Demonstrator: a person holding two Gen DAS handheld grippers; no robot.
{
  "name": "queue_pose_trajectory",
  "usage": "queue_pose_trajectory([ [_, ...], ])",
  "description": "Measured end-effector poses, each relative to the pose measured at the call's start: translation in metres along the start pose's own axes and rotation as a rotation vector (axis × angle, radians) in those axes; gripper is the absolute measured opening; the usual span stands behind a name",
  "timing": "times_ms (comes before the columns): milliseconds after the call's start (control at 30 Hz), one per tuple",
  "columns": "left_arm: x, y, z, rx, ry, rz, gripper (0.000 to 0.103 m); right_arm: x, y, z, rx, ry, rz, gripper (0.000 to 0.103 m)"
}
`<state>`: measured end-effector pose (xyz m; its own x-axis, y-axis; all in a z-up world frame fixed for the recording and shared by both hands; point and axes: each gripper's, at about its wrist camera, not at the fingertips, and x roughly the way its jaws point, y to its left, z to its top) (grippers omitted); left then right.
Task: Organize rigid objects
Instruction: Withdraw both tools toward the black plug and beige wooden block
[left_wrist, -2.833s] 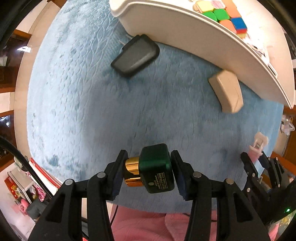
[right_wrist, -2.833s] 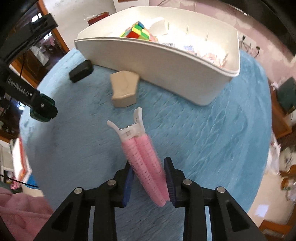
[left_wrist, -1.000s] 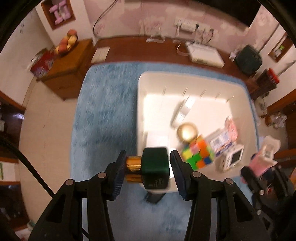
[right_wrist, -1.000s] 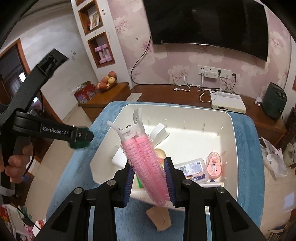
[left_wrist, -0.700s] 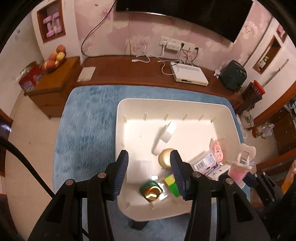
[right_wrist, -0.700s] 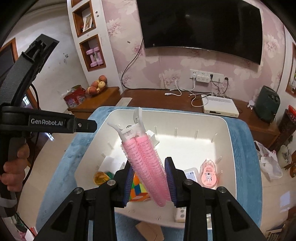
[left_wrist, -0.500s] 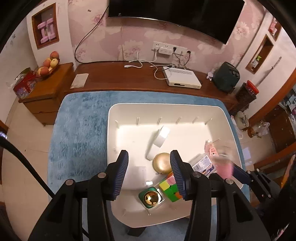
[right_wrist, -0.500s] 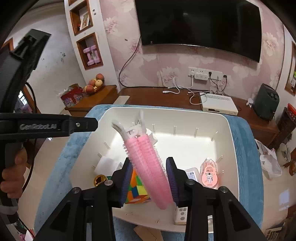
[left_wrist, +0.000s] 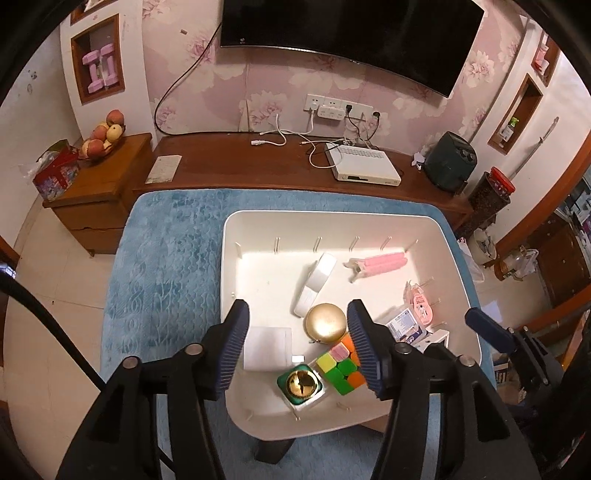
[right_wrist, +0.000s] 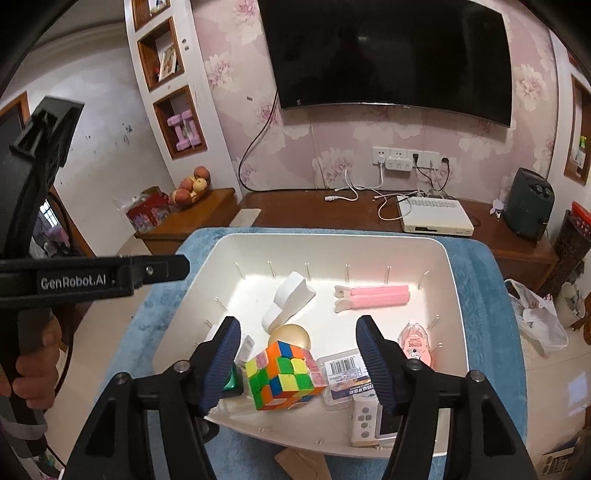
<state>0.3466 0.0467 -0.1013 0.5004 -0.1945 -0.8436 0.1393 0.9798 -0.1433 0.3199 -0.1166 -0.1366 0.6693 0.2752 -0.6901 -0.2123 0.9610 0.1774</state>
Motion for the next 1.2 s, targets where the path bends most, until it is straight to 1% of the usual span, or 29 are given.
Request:
queue_pose_trajectory([
  [67,-0.005,-0.003,-0.004,0.0,-0.004,0.01,0.069,-0.006,-0.002,0.001,0.009,-0.009,0.006,0.071],
  [133,-0.01,-0.005,-0.008,0.002,-0.009,0.022,0.072,-0.016,-0.005,0.001,0.024,-0.025,0.016,0.074],
  [233,-0.019,-0.009,-0.014,-0.008,-0.005,0.053,0.08,-0.028,-0.01,0.0,0.045,-0.035,0.029,0.08],
  [333,-0.029,-0.013,-0.021,-0.028,-0.006,0.075,0.082,-0.041,-0.014,0.0,0.057,-0.036,0.049,0.081],
  [500,-0.047,-0.018,-0.036,-0.051,-0.03,0.122,0.083,-0.058,-0.017,-0.008,0.044,-0.022,0.073,0.081],
  [667,-0.061,-0.023,-0.055,-0.07,-0.052,0.18,0.083,-0.068,-0.026,-0.017,0.072,0.001,0.105,0.081],
  [767,-0.065,-0.026,-0.067,-0.083,-0.05,0.21,0.083,-0.071,-0.034,-0.025,0.109,0.032,0.129,0.081],
  [867,-0.069,-0.028,-0.079,-0.109,-0.048,0.23,0.083,-0.07,-0.045,-0.034,0.177,0.091,0.142,0.081],
  [1000,-0.074,-0.03,-0.095,-0.133,-0.049,0.259,0.083,-0.064,-0.064,-0.052,0.316,0.181,0.177,0.081],
  [1033,-0.075,-0.03,-0.097,-0.136,-0.046,0.264,0.083,-0.062,-0.069,-0.057,0.35,0.208,0.176,0.081],
  [1200,-0.072,-0.033,-0.115,-0.145,-0.009,0.295,0.083,-0.052,-0.082,-0.077,0.426,0.294,0.162,0.081],
])
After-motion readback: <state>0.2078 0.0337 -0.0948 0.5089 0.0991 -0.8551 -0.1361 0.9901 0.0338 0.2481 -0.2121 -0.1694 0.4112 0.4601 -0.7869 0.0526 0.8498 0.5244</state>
